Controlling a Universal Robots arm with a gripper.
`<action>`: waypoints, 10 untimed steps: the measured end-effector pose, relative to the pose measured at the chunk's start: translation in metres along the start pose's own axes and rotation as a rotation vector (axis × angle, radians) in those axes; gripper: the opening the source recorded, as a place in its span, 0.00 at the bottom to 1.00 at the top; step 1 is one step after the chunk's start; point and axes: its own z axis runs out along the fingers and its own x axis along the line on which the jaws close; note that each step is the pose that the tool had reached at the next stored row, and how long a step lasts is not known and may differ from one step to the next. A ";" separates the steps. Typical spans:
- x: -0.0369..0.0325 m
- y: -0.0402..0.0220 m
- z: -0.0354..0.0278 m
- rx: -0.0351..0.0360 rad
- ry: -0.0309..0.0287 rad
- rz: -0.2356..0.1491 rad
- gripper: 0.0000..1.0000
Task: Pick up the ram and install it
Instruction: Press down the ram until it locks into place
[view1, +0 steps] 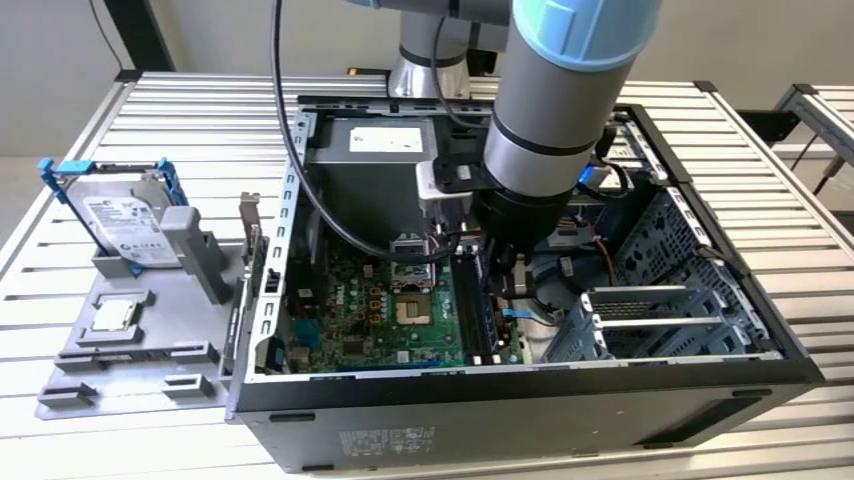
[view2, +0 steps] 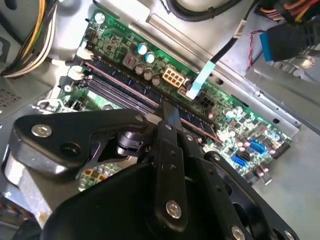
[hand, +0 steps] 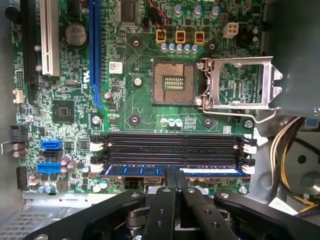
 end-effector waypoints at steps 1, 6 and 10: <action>0.0001 0.0000 0.0019 0.0000 0.0000 0.000 0.00; 0.0005 0.0003 0.0102 -0.0005 0.0018 0.000 0.00; 0.0004 0.0003 0.0139 -0.0004 0.0016 0.000 0.00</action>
